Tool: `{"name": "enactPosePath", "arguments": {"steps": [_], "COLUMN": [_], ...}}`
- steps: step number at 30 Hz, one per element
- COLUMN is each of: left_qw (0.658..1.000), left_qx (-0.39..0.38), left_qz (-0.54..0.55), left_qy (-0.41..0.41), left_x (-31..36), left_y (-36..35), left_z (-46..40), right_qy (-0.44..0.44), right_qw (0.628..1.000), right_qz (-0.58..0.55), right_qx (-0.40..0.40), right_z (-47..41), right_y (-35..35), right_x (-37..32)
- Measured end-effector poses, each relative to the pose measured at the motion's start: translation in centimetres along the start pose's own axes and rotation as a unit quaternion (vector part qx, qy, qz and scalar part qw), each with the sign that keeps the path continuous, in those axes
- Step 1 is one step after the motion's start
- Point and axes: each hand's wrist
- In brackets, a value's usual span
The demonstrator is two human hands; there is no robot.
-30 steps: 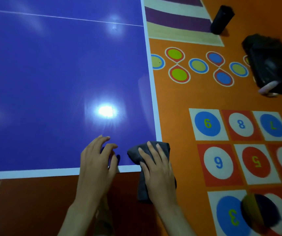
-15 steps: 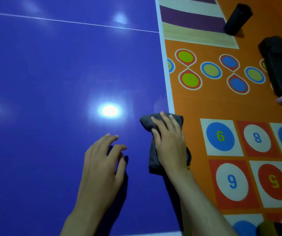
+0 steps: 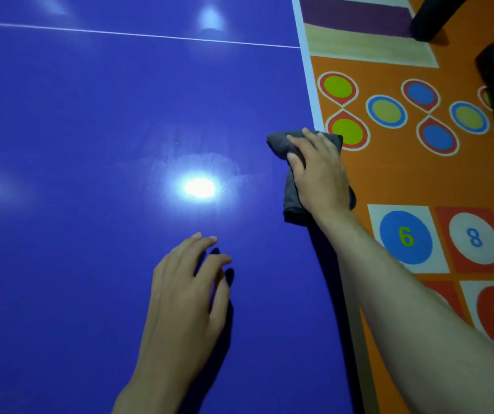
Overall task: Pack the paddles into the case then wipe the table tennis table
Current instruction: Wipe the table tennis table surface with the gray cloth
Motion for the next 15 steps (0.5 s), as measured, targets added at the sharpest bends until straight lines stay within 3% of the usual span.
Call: {"name": "enactPosePath", "arguments": {"steps": [6,15], "left_qw": [0.999,0.991], "left_qx": [0.020,0.053], "left_qz": [-0.039,-0.114], "left_qy": [0.006,0.033], "left_x": [0.2,0.6], "left_y": [0.1,0.6], "left_z": [2.9,12.0], "right_qy": [-0.007,-0.010], "right_qw": [1.000,1.000], "right_qz": [0.000,0.001], "right_qx": [0.004,0.009], "right_z": [4.5,22.7], "right_y": [0.3,2.6], "right_x": [-0.5,-0.7]}}
Point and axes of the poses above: each hand's wrist, its own z-axis away from the middle knuckle, its own y-axis out of the back of the hand, x = y × z, and after that the axes turned 13 degrees about -z, right-handed
